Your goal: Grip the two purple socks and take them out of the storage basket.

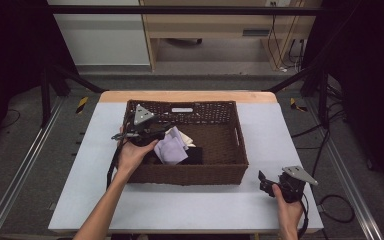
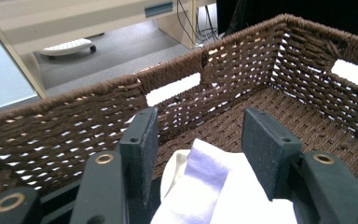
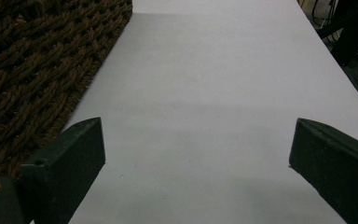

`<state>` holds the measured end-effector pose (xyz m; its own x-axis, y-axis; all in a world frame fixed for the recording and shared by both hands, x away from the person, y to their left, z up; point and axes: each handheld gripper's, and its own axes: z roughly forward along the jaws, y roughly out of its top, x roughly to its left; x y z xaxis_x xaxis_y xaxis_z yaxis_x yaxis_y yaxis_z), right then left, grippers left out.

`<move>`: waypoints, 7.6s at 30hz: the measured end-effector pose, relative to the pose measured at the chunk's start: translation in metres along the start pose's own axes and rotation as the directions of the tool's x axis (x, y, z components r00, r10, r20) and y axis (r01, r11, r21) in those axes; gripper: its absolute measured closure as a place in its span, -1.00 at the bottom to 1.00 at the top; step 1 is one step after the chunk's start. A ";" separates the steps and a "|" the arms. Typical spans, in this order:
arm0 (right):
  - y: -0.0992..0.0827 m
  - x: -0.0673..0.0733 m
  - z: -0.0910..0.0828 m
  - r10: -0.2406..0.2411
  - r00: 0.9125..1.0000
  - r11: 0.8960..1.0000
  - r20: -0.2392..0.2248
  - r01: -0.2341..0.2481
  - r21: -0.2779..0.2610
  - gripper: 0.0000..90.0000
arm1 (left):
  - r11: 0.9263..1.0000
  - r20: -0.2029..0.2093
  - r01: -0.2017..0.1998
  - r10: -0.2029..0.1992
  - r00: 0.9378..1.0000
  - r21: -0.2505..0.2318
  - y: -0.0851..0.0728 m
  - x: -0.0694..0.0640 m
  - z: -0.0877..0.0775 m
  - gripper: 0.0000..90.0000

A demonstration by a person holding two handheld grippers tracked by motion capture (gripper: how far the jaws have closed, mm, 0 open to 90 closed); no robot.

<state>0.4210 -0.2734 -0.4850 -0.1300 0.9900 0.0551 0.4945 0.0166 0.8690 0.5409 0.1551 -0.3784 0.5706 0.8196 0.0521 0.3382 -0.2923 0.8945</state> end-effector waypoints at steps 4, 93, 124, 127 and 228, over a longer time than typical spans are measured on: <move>0.000 0.000 0.000 0.001 1.000 1.000 0.000 -0.001 0.001 -0.91 | 0.998 0.001 -0.028 0.028 1.000 0.056 -0.007 -0.004 0.010 0.00; 0.000 -0.001 0.000 0.008 1.000 1.000 -0.002 -0.008 0.000 -0.91 | 0.986 0.097 0.027 -0.011 0.995 -0.167 0.021 -0.011 -0.036 0.89; 0.000 -0.001 -0.001 0.014 1.000 1.000 0.000 -0.014 -0.010 -0.91 | 0.953 0.212 -0.002 0.070 0.975 -0.302 0.017 -0.042 -0.129 0.89; 0.000 -0.001 -0.001 0.014 1.000 1.000 0.001 -0.014 -0.010 -0.91 | 0.952 0.218 -0.004 0.074 0.973 -0.305 0.011 -0.045 -0.135 0.89; -0.001 -0.001 -0.002 0.017 1.000 1.000 0.005 -0.017 -0.018 -0.91 | 0.985 0.161 0.050 -0.023 0.987 -0.165 -0.046 -0.043 -0.124 0.24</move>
<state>0.4190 -0.2750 -0.4848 -0.1175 0.9908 0.0673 0.4807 -0.0025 0.8769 0.4081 0.1948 -0.3668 0.6754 0.7363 -0.0404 0.2382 -0.1660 0.9569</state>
